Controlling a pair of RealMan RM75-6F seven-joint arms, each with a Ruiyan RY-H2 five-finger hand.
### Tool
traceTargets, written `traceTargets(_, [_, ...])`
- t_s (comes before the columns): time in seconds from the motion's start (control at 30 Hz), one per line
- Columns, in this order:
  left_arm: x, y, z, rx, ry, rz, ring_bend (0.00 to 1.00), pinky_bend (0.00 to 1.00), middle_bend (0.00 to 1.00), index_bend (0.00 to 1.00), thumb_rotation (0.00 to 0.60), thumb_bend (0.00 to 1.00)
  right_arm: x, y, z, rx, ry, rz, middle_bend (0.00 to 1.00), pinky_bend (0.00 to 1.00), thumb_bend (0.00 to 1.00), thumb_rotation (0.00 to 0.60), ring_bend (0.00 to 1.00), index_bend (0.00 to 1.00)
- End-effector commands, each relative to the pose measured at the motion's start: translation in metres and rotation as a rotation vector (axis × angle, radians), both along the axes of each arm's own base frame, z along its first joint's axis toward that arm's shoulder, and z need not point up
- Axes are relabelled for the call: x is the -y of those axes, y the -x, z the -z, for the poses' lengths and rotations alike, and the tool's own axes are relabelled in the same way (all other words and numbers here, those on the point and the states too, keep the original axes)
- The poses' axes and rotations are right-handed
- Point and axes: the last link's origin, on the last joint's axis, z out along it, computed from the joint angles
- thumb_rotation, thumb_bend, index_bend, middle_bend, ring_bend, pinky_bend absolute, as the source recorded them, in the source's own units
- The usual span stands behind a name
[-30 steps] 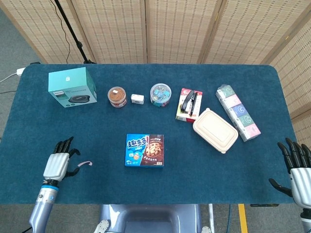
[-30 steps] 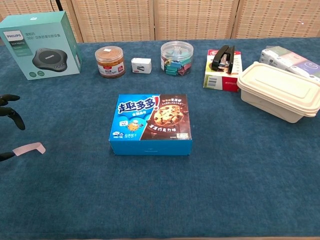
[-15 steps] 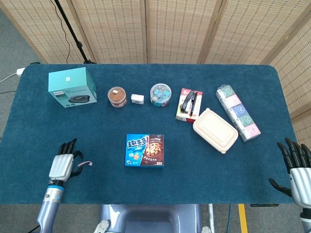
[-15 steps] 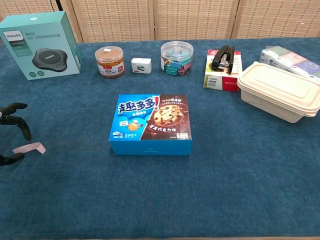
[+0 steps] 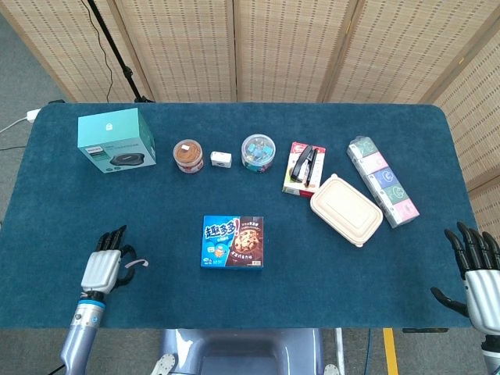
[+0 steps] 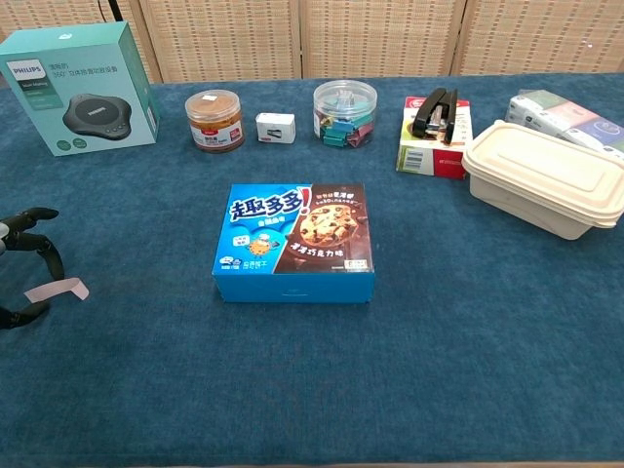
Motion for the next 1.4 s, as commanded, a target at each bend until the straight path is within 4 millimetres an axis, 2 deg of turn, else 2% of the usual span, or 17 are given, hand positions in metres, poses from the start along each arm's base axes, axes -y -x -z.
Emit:
traceTargets(0.03, [0.0005,0.0003,-0.0009,0.007,-0.005,-0.008,0.0,0.0,0.0,0.51,0.6,0.35,0.0001,0.0002,0.0001,0.0,-0.001,0.001,0.0,0.0,0.0,0.6,0.0,0.04])
traceTargets(0.33, [0.0008,-0.0006,-0.0011,0.005,-0.006,-0.011,0.0,0.0,0.0,0.53,0.6,0.4,0.0001,-0.0001,0.0008,0.002,-0.005,0.0,0.0,0.0,0.0,0.6,0.0,0.04])
traceTargets(1.4, [-0.0012,-0.0007,0.0026,-0.024,-0.001,-0.019,0.0,0.0,0.0,0.57,0.6,0.46,0.0006,0.0006,-0.0007,0.019,-0.007,0.001,0.0,0.0,0.0,0.6,0.0,0.01])
